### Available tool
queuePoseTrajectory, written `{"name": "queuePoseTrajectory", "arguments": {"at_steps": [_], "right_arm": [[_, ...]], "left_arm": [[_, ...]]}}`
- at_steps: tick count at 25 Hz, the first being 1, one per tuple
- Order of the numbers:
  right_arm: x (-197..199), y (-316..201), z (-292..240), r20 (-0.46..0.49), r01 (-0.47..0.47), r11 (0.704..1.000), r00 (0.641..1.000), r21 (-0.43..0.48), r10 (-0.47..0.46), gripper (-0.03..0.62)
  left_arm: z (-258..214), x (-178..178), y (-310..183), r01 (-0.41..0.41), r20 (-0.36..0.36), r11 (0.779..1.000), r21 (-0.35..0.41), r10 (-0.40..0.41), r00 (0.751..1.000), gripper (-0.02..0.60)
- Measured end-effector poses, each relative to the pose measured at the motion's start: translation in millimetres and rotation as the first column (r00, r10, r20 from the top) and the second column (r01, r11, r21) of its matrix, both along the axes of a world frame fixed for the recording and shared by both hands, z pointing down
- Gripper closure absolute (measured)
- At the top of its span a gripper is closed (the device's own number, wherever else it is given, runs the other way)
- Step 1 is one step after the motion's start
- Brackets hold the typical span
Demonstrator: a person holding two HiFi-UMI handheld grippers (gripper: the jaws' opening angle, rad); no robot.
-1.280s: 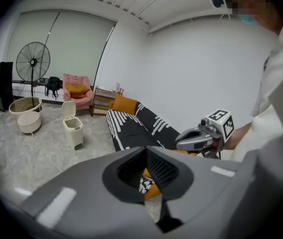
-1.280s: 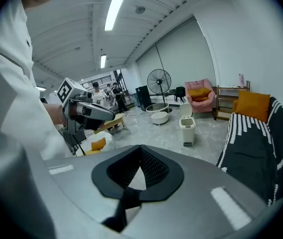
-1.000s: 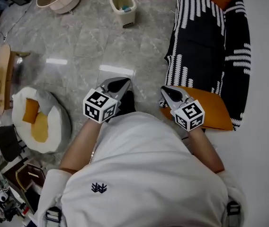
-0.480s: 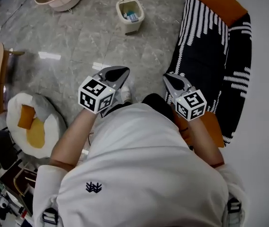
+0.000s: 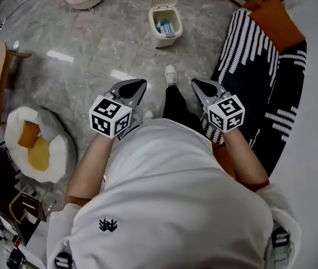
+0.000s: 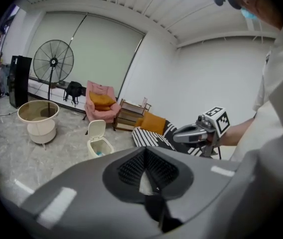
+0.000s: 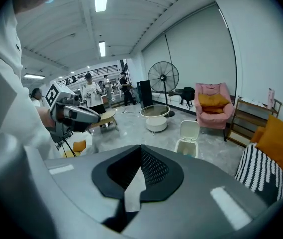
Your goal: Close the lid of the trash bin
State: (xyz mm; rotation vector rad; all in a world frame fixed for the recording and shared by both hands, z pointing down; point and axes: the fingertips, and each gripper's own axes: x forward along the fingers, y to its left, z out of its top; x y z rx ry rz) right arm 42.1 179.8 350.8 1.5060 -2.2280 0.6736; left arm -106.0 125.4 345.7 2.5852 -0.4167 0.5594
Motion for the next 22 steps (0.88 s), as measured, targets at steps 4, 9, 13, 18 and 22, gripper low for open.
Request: {"name": "queuePoseTrajectory", "arguments": {"at_steps": [4, 9, 13, 18, 22], "right_arm": [[29, -67, 17, 0.006, 0.057, 0.998, 0.998, -0.011, -0.057, 0.594], [68, -166, 43, 0.01, 0.136, 0.99, 0.991, -0.041, -0.136, 0.594], [102, -240, 68, 0.01, 0.182, 0.98, 0.983, -0.075, -0.182, 0.595], [136, -336, 106, 0.014, 0.226, 0.966, 0.974, -0.122, -0.226, 0.594], [157, -408, 132, -0.022, 0.237, 0.962, 0.97, -0.136, -0.242, 0.594]], "left_arm": [[5, 9, -50, 0.087, 0.022, 0.996, -0.004, -0.087, 0.996, 0.529], [16, 31, -109, 0.163, 0.065, 0.986, -0.04, -0.161, 0.985, 0.529], [24, 63, -150, 0.178, 0.099, 0.982, -0.056, -0.172, 0.98, 0.529], [39, 103, -191, 0.197, 0.144, 0.978, -0.069, -0.185, 0.972, 0.529], [51, 120, -214, 0.221, 0.163, 0.971, -0.095, -0.203, 0.965, 0.529]]}}
